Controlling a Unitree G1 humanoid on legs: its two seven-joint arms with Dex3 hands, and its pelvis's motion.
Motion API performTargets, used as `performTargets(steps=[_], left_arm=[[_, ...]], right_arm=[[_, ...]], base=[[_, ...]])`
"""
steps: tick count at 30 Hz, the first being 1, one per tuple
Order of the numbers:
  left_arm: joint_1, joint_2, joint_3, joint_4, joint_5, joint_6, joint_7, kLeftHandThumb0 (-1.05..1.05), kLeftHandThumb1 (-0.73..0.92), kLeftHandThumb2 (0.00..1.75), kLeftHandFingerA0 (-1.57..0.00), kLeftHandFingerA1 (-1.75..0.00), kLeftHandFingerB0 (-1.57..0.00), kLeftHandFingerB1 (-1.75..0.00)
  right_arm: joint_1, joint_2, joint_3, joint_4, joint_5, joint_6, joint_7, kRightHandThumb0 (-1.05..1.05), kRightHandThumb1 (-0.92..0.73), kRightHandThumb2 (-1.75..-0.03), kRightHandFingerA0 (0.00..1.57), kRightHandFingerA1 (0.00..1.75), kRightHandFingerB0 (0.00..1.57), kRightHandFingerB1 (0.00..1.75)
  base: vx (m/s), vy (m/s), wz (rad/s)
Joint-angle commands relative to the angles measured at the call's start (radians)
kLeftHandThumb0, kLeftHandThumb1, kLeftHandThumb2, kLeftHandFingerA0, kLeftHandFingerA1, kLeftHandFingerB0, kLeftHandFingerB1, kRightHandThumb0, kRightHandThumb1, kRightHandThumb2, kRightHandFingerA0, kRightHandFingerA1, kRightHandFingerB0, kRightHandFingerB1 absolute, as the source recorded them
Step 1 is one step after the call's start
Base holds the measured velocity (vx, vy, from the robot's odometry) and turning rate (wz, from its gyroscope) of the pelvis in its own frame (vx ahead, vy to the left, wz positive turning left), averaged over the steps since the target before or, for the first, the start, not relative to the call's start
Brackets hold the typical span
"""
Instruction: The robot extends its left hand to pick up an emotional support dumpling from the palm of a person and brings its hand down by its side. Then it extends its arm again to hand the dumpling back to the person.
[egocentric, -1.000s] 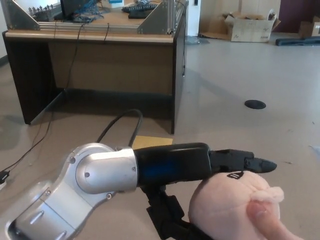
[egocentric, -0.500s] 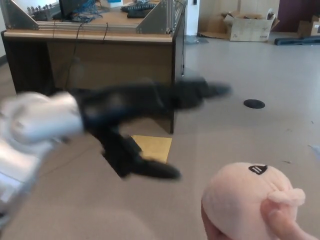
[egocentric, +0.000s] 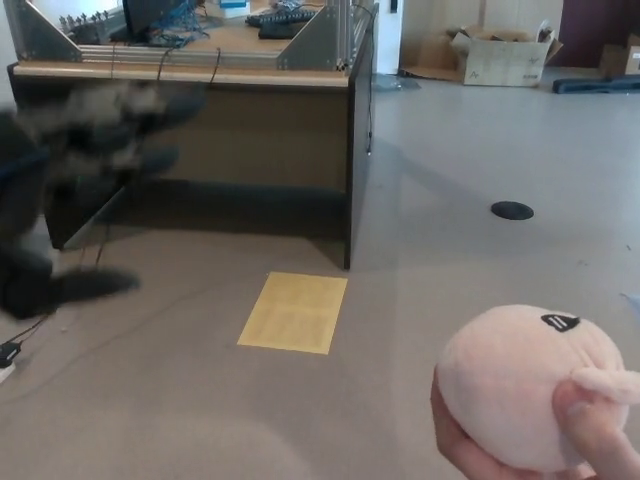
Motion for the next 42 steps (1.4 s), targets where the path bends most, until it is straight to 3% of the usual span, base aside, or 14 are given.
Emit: performTargets(steps=[1,7,8,11,12,14,17,18,22,23,26,31,32,42], left_arm=[[0.403,-0.139,0.057,0.111,0.045,-0.314,0.037,-0.76,0.44,0.59,-0.08,-0.32,0.0,-0.19],[0.599,-0.239,0.026,0.294,0.201,-0.568,0.212,-0.71,0.45,0.54,-0.11,-0.32,-0.04,-0.24],[0.626,-0.276,0.038,0.351,0.214,-0.616,0.265,-0.34,0.22,0.84,-0.03,-0.49,0.0,-0.47],[0.685,-0.401,0.106,0.558,0.223,-0.759,0.442,-0.31,0.35,0.92,-0.09,-0.51,-0.06,-0.49],[0.686,-0.422,0.122,0.603,0.224,-0.786,0.484,-0.56,0.58,0.58,-0.3,-0.37,-0.21,-0.29],[0.694,-0.438,0.14,0.657,0.249,-0.824,0.566,-0.6,0.49,0.76,-0.31,-0.46,-0.18,-0.39],[0.684,-0.421,0.143,0.736,0.26,-0.838,0.61,-0.58,0.49,0.73,-0.3,-0.44,-0.22,-0.39],[0.676,-0.412,0.141,0.758,0.26,-0.84,0.61,-0.5,0.58,0.58,-0.34,-0.37,-0.26,-0.3],[0.656,-0.357,0.091,0.83,0.312,-0.872,0.624,-0.65,0.48,0.74,-0.28,-0.44,-0.21,-0.38],[0.665,-0.339,0.067,0.841,0.341,-0.89,0.63,-0.58,0.56,0.57,-0.32,-0.37,-0.25,-0.29],[0.688,-0.329,0.048,0.856,0.359,-0.913,0.637,-0.6,0.56,0.57,-0.32,-0.38,-0.25,-0.29],[0.688,-0.32,0.033,0.886,0.358,-0.94,0.645,-0.58,0.56,0.57,-0.31,-0.37,-0.24,-0.29],[0.66,-0.317,0.019,0.912,0.367,-0.942,0.659,-0.62,0.48,0.73,-0.28,-0.46,-0.21,-0.38],[0.673,-0.302,-0.002,0.965,0.371,-0.994,0.692,-0.63,0.47,0.73,-0.27,-0.45,-0.21,-0.38]], right_arm=[[0.02,-0.007,-0.011,0.006,0.008,-0.013,-0.032,-0.26,-0.63,-0.59,0.79,0.57,0.65,0.47],[0.019,-0.014,-0.012,0.008,0.003,-0.019,-0.046,-0.27,-0.64,-0.59,0.78,0.55,0.66,0.47],[0.023,-0.017,-0.014,0.005,0.003,-0.022,-0.047,-0.26,-0.64,-0.59,0.81,0.61,0.68,0.48],[0.018,-0.021,-0.018,0.013,0.008,-0.03,-0.044,-0.26,-0.63,-0.59,0.8,0.56,0.68,0.48],[0.008,-0.022,-0.019,0.019,0.009,-0.027,-0.041,-0.26,-0.63,-0.59,0.78,0.55,0.68,0.48],[0.006,-0.017,-0.016,0.014,0.007,-0.009,-0.039,-0.27,-0.64,-0.59,0.79,0.59,0.67,0.47],[0.009,-0.014,-0.014,0.016,0.004,-0.009,-0.045,-0.28,-0.64,-0.59,0.78,0.55,0.66,0.47],[0.009,-0.011,-0.015,0.019,0.004,-0.011,-0.048,-0.27,-0.64,-0.59,0.8,0.55,0.67,0.47],[0.015,-0.007,-0.019,0.027,0.008,-0.021,-0.062,-0.27,-0.63,-0.59,0.82,0.57,0.68,0.48],[0.036,-0.005,-0.019,0.02,0.007,-0.025,-0.068,-0.27,-0.63,-0.59,0.81,0.56,0.67,0.48],[0.07,-0.004,-0.018,0.01,0.009,-0.036,-0.066,-0.26,-0.64,-0.59,0.78,0.55,0.67,0.48],[0.078,-0.004,-0.015,0.014,0.005,-0.045,-0.067,-0.26,-0.64,-0.59,0.78,0.55,0.67,0.48],[0.058,-0.009,-0.018,0.019,0.005,-0.033,-0.069,-0.26,-0.63,-0.59,0.8,0.58,0.69,0.48],[0.072,-0.001,-0.018,0.024,0.01,-0.042,-0.062,-0.25,-0.63,-0.59,0.8,0.58,0.68,0.48]], base=[[0.0,0.0,0.0],[0.0,0.0,0.0],[0.0,0.0,0.0],[0.0,0.0,0.0],[0.0,0.0,0.0],[0.0,0.0,0.0],[0.0,0.0,0.0],[0.0,0.0,0.0],[0.0,0.0,0.0],[0.0,0.0,0.0],[0.0,0.0,0.0],[0.0,0.0,0.0],[0.0,0.0,0.0],[0.0,0.0,0.0]])
